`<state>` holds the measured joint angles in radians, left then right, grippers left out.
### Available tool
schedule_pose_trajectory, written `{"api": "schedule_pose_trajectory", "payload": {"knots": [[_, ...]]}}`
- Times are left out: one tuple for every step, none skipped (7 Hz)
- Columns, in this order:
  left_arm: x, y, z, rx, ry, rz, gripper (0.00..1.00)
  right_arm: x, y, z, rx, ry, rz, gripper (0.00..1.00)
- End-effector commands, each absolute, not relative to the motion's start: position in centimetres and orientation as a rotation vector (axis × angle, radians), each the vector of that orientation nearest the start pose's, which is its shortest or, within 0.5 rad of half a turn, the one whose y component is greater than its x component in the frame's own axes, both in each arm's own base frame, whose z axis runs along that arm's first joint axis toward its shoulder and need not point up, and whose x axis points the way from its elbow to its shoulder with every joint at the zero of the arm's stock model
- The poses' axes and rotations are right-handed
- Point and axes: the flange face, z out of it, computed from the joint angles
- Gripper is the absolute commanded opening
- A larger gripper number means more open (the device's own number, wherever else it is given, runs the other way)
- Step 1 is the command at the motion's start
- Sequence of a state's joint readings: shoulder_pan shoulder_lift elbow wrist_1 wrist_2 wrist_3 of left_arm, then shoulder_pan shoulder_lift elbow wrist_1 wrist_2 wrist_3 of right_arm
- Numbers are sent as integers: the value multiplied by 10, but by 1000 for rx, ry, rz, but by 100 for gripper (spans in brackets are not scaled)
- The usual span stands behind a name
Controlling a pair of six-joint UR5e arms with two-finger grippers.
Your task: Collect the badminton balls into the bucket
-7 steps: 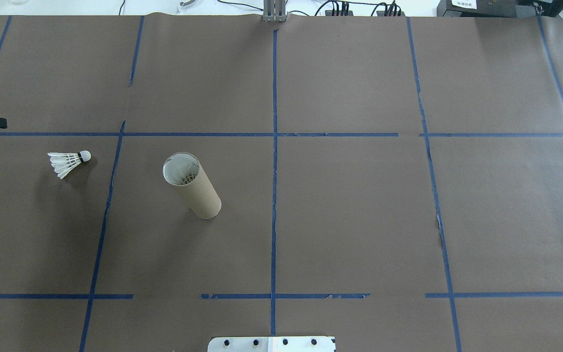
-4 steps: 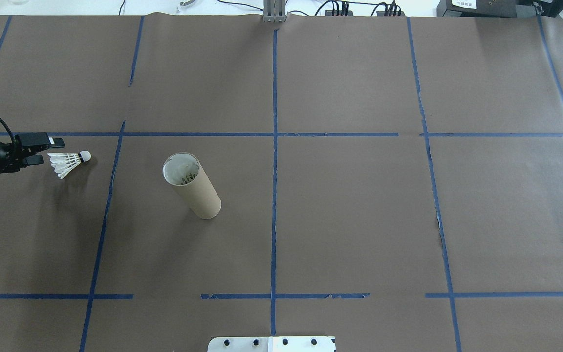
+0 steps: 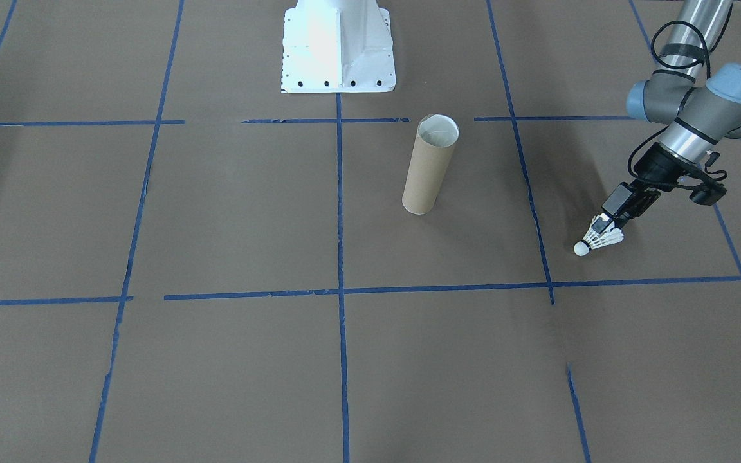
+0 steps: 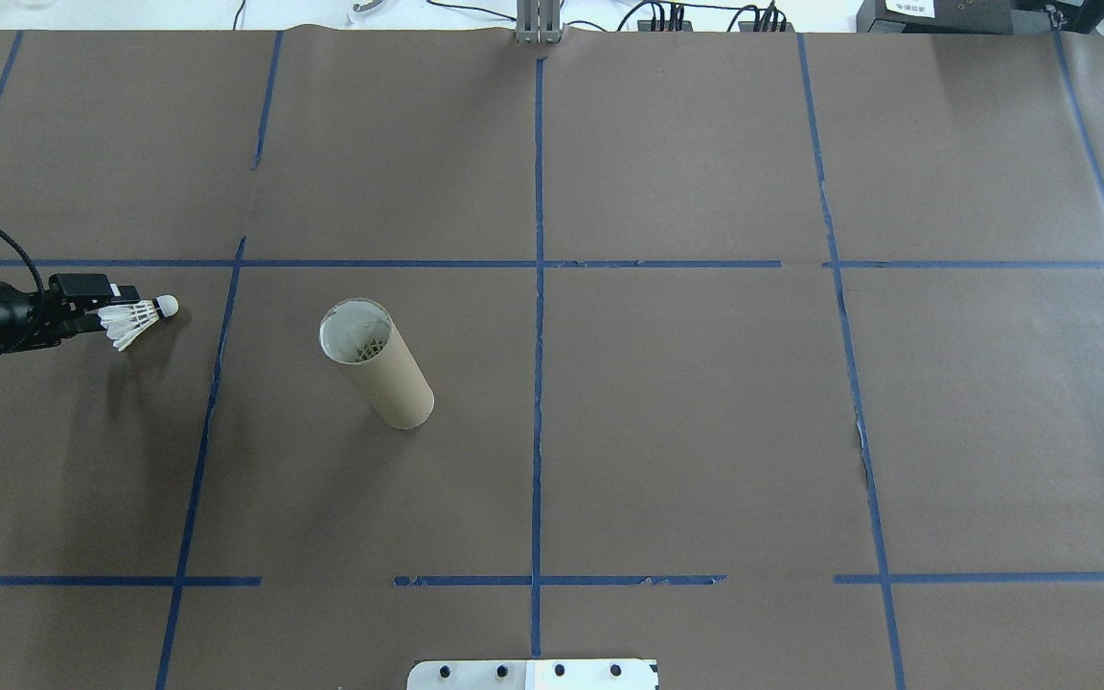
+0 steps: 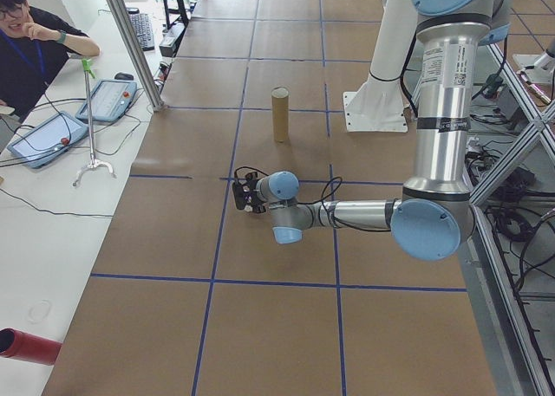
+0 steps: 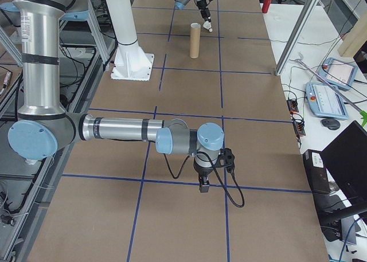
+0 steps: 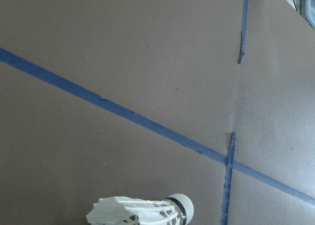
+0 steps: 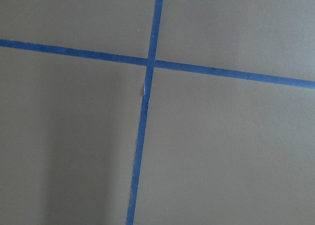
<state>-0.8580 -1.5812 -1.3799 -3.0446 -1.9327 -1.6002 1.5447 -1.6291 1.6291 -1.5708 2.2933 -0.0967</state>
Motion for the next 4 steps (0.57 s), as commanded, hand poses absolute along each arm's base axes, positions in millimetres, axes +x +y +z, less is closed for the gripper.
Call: {"api": "schedule_pose_trajectory", "payload": {"knots": [[258,-447,585,231,1314,-517,0,55,-469,661,26,-722,-117,100],[257,-446,585,229,1315,-516,0,55,-469,661,26,-722,-117,100],[257,-441,584,196,1318,-494,0,55,-469,661,26,-722,-117,100],[258,-435,577,142,1330,-451,0,55,-469,661,26,-722,-117,100]]}}
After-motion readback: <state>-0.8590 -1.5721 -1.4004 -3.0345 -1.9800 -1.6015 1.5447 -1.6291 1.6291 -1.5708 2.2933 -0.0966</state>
